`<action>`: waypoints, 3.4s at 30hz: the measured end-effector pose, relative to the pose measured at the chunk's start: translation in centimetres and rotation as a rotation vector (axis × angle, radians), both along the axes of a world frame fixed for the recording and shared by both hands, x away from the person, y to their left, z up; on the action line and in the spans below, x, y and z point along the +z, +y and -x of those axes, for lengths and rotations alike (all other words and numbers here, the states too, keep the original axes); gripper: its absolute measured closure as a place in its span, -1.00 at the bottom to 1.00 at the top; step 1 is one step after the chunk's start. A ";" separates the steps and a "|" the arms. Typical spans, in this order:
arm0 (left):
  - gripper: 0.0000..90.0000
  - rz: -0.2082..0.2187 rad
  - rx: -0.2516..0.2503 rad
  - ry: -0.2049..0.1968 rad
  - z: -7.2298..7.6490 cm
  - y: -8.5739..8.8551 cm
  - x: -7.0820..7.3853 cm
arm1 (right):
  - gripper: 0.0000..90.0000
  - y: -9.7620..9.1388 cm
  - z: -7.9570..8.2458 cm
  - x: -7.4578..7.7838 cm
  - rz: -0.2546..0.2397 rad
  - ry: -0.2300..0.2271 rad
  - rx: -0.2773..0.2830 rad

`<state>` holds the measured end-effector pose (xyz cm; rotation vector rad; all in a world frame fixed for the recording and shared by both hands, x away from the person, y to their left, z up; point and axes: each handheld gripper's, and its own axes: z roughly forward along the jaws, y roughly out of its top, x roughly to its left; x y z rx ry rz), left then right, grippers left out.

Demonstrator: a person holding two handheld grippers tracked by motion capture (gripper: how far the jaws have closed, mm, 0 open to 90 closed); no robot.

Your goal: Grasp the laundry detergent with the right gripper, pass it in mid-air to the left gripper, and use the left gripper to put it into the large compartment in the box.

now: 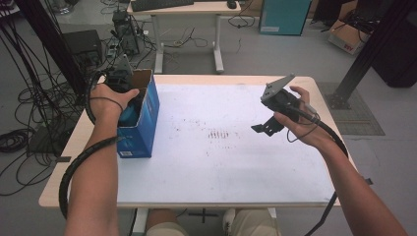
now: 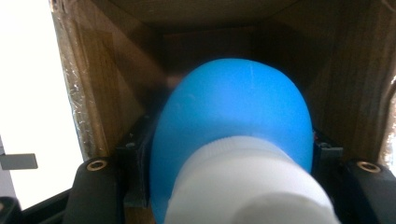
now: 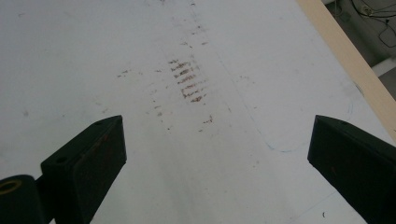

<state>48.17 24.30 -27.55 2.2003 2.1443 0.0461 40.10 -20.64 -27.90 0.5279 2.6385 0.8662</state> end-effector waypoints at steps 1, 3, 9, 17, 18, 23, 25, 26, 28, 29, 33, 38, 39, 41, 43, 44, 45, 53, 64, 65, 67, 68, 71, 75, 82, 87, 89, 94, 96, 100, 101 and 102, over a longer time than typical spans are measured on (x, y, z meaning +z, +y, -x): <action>-0.21 0.001 -0.001 -0.001 0.0 0.0 0.0 | -0.90 0.0 0.0 0.0 -0.001 0.008 -0.009; -0.21 0.001 -0.003 -0.001 0.0 0.0 0.0 | -0.90 -0.1 0.0 0.0 0.000 0.006 -0.009; -0.21 -0.006 -0.021 0.001 0.0 -0.4 -0.1 | -0.90 -0.1 0.0 0.1 0.004 0.001 -0.007; -0.21 -0.013 -0.028 0.007 0.0 -0.7 -0.1 | -0.90 -0.3 0.1 0.2 0.006 -0.001 -0.008; -0.21 -0.012 -0.029 0.006 0.0 -0.7 -0.1 | -0.90 -0.3 0.1 0.2 0.007 0.001 -0.012; -0.21 -0.011 -0.029 0.005 0.0 -0.7 -0.1 | -0.90 -0.5 0.1 0.3 0.008 -0.004 -0.010; -0.21 -0.012 -0.029 0.004 0.0 -0.7 -0.1 | -0.90 -0.5 0.1 0.3 0.007 -0.006 -0.010; -0.21 -0.013 -0.030 0.004 0.0 -0.7 -0.1 | -0.90 -0.5 0.1 0.4 0.006 -0.003 -0.013; -0.21 -0.014 -0.031 0.005 0.0 -0.7 -0.1 | -0.90 -0.5 0.1 0.4 0.006 -0.004 -0.013; -0.21 -0.014 -0.032 0.004 0.0 -0.7 -0.1 | -0.90 -0.5 0.1 0.4 0.006 -0.004 -0.013; -0.21 -0.015 -0.033 0.006 0.0 -0.8 -0.1 | -0.90 -0.5 0.1 0.3 0.007 -0.002 -0.014; -0.21 -0.019 -0.038 0.010 -0.1 -0.9 -0.1 | -0.90 -0.6 0.1 0.3 0.004 -0.005 -0.011; -0.21 -0.019 -0.039 0.010 -0.1 -0.9 -0.1 | -0.90 -0.6 0.1 0.3 0.004 -0.005 -0.011; -0.21 -0.018 -0.038 0.010 0.0 -0.9 -0.1 | -0.90 -0.6 0.1 0.3 0.005 -0.002 -0.015; -0.21 -0.017 -0.035 0.009 0.0 -0.9 -0.1 | -0.90 -0.7 0.1 0.3 0.003 -0.003 -0.011; -0.21 -0.017 -0.035 0.008 0.0 -0.9 -0.1 | -0.90 -0.7 0.1 0.3 0.003 -0.005 -0.009; -0.21 -0.017 -0.034 0.007 0.0 -0.9 -0.1 | -0.90 -0.7 0.1 0.3 0.002 0.000 -0.014; -0.21 -0.018 -0.037 0.010 0.0 -1.0 -0.1 | -0.90 -0.9 0.1 0.4 0.007 0.002 -0.011; -0.21 -0.015 -0.038 0.005 0.1 -0.9 -0.1 | -0.90 -0.7 0.1 0.3 0.002 -0.003 -0.013; -0.21 -0.015 -0.038 0.005 0.1 -0.9 -0.1 | -0.90 -0.7 0.1 0.3 0.005 -0.005 -0.007; -0.21 -0.015 -0.038 0.003 0.1 -0.9 -0.1 | -0.90 -0.7 0.1 0.3 0.002 -0.003 -0.012; -0.21 -0.015 -0.039 0.006 0.0 -0.9 -0.1 | -0.90 -0.7 0.1 0.3 0.001 -0.003 -0.011; -0.21 -0.017 -0.039 0.007 0.0 -1.0 -0.1 | -0.90 -0.7 0.1 0.3 0.004 -0.002 -0.008; -0.21 -0.018 -0.040 0.008 0.0 -1.0 -0.1 | -0.90 -0.9 0.2 0.4 0.005 -0.006 -0.006; -0.21 -0.021 -0.046 0.009 0.1 -1.0 -0.1 | -0.90 -0.9 0.2 0.2 -0.005 -0.002 -0.016; -0.21 -0.021 -0.045 0.008 0.1 -1.0 -0.1 | -0.90 -0.8 0.2 0.1 -0.003 -0.001 -0.015; -0.21 -0.021 -0.046 0.010 0.1 -1.1 -0.1 | -0.90 -0.8 0.2 0.1 -0.005 0.000 -0.018; -0.21 -0.020 -0.045 0.007 0.1 -1.0 -0.1 | -0.90 -0.8 0.2 0.2 -0.003 0.000 -0.012; -0.21 -0.016 -0.041 0.002 0.1 -1.0 -0.1 | -0.90 -0.8 0.1 0.2 0.000 0.001 -0.011; -0.21 -0.014 -0.039 0.002 0.1 -1.0 -0.1 | -0.90 -0.7 0.2 0.2 -0.001 0.000 -0.015; -0.21 -0.015 -0.041 0.002 0.1 -1.0 -0.1 | -0.90 -0.7 0.2 0.3 0.000 -0.001 -0.014; -0.21 -0.016 -0.040 0.002 0.1 -1.0 -0.1 | -0.90 -0.7 0.2 0.3 0.003 0.003 -0.014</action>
